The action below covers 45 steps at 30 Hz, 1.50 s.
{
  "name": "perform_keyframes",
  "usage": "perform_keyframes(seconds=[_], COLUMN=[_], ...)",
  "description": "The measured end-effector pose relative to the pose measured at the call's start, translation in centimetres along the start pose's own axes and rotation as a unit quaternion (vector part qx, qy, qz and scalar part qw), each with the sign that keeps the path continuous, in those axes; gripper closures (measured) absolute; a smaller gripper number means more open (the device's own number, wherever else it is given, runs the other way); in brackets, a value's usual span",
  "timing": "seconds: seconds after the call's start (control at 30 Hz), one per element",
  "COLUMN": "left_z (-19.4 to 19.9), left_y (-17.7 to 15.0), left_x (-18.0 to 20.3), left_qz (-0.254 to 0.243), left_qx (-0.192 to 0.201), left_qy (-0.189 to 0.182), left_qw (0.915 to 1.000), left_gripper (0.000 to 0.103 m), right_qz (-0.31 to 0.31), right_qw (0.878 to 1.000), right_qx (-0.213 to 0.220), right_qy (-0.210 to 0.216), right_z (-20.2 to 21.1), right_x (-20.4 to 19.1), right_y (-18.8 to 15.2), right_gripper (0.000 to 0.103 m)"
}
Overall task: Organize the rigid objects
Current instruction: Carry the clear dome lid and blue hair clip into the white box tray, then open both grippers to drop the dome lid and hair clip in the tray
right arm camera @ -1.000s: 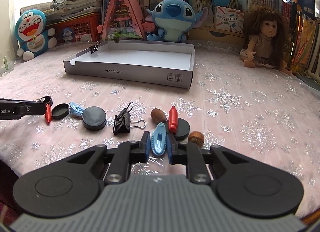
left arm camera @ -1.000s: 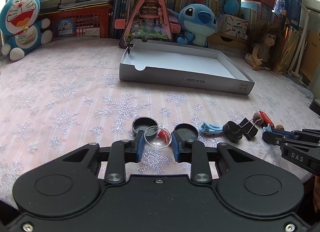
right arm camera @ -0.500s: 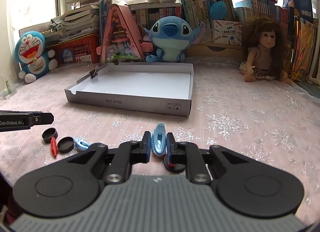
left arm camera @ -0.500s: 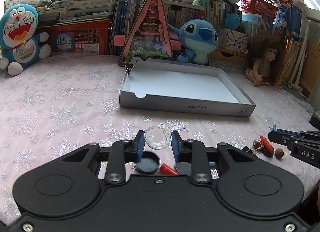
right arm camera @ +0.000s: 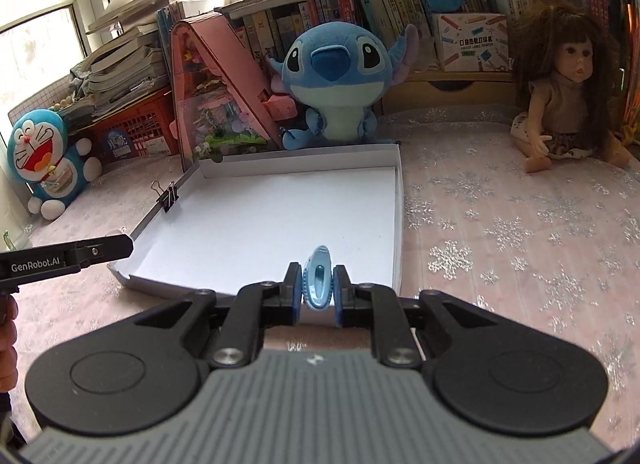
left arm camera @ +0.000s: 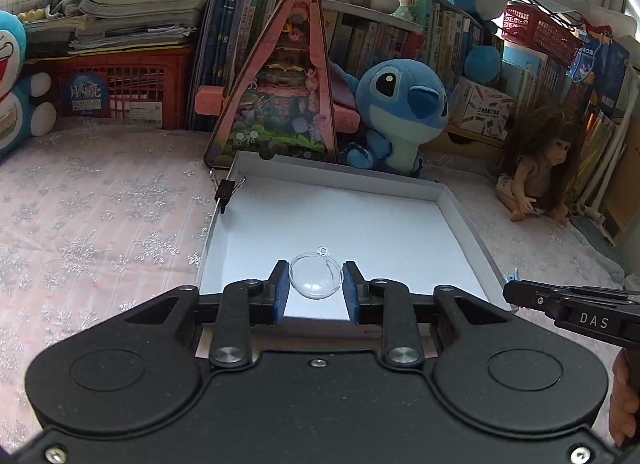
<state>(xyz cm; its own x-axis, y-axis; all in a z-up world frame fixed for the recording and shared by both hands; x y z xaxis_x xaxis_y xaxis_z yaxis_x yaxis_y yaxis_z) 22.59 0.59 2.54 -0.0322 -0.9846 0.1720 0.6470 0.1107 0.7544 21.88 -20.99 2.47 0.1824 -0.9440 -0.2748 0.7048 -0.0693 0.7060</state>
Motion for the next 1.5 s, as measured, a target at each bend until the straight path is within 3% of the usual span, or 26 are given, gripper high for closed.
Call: perform_keyframes(seconds=[0.13, 0.27, 0.43, 0.7, 1.2, 1.33, 1.4, 1.47, 1.5], left_z=[-4.3, -8.2, -10.5, -11.7, -11.5, -10.9, -10.5, -9.9, -9.6], left_y=[1.7, 1.5, 0.5, -0.5, -0.6, -0.3, -0.2, -0.1, 0.0], left_x=[0.5, 0.4, 0.6, 1.3, 1.7, 1.8, 1.8, 1.8, 1.8], left_qz=[-0.004, -0.002, -0.013, -0.028, -0.045, -0.051, -0.056, -0.06, -0.062], left_qx=[-0.042, -0.08, -0.092, -0.101, -0.091, -0.081, -0.073, -0.066, -0.063], left_qy=[0.002, 0.018, 0.032, 0.036, 0.042, 0.043, 0.046, 0.047, 0.047], left_qw=[0.9991, 0.9967, 0.9951, 0.9939, 0.9939, 0.9945, 0.9947, 0.9949, 0.995], left_gripper=[0.077, 0.077, 0.077, 0.077, 0.077, 0.076, 0.072, 0.062, 0.061], right_qz=[-0.012, -0.025, -0.021, -0.007, 0.016, 0.016, 0.018, 0.021, 0.024], right_qw=[1.0, 0.998, 0.996, 0.994, 0.995, 0.996, 0.996, 0.997, 0.997], right_qx=[-0.023, -0.055, -0.081, -0.104, -0.099, -0.091, -0.083, -0.076, -0.072], right_qy=[0.004, 0.001, -0.008, -0.017, -0.021, -0.018, -0.018, -0.014, -0.013], right_z=[-2.9, -6.4, -8.9, -10.3, -10.3, -10.0, -9.6, -9.1, -8.8], right_x=[0.4, 0.8, 0.5, 0.3, 0.0, -0.4, -0.5, -0.8, -1.0], right_y=[2.1, 2.5, 1.7, 0.5, 0.5, 0.6, 0.9, 1.1, 1.1], right_gripper=[0.083, 0.083, 0.083, 0.083, 0.083, 0.077, 0.073, 0.06, 0.06])
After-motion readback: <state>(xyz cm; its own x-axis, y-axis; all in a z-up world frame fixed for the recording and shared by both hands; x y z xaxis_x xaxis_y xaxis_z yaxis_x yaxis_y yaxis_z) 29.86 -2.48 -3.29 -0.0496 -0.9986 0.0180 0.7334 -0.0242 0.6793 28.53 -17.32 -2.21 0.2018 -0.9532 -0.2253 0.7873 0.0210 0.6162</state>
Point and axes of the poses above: each gripper's, at about its wrist camera, not at the fingertips, and z roughly against the way its jaws point, x to its right, y to its top, the point moved 9 cm from there along -z, roughly the way its jaws point, and after that the axes turned 5 degrees about y, right-handed, at the moved point
